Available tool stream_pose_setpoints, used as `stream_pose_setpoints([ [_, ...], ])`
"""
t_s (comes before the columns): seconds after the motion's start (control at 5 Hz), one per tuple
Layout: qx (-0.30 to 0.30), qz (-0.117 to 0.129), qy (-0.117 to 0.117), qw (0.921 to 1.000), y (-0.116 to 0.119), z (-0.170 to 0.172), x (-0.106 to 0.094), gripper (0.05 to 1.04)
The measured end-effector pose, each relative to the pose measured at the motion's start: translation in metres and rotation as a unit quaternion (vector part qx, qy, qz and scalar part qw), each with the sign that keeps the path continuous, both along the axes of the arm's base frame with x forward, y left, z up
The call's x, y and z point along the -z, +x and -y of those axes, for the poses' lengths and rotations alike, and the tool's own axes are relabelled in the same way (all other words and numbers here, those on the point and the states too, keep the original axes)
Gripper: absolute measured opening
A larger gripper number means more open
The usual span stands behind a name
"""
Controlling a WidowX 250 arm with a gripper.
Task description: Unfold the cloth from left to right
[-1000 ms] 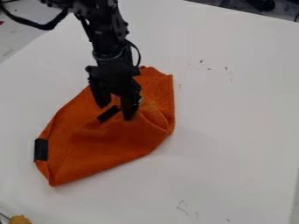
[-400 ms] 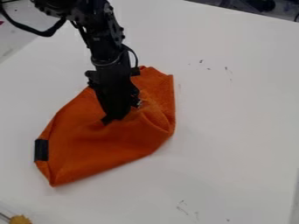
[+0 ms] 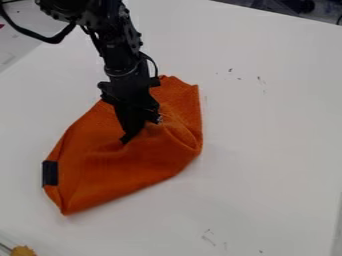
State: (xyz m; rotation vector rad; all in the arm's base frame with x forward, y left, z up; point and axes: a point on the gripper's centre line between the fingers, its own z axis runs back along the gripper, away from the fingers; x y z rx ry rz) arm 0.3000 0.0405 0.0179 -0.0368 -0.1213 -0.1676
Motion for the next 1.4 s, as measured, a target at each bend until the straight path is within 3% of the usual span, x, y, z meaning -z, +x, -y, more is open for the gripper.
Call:
stream_pose_setpoints([
  [0.2, 0.002, -0.027, 0.005, 0.9996, -0.006, 0.01, -0.006, 0.054],
  [0.4, 0.003, -0.047, -0.012, 0.9988, -0.012, 0.046, -0.041, 0.054],
  [0.6, 0.012, -0.057, -0.038, 0.9976, -0.029, 0.079, -0.051, 0.054],
  [0.8, 0.033, -0.064, -0.101, 0.9922, -0.042, 0.099, -0.043, 0.054],
  [1.0, 0.031, -0.064, -0.191, 0.9789, -0.051, 0.106, -0.026, 0.054],
  [1.2, 0.041, -0.06, -0.195, 0.9782, -0.058, 0.111, -0.018, 0.076],
  [1.4, 0.048, -0.059, -0.124, 0.9893, -0.063, 0.118, -0.014, 0.227],
])
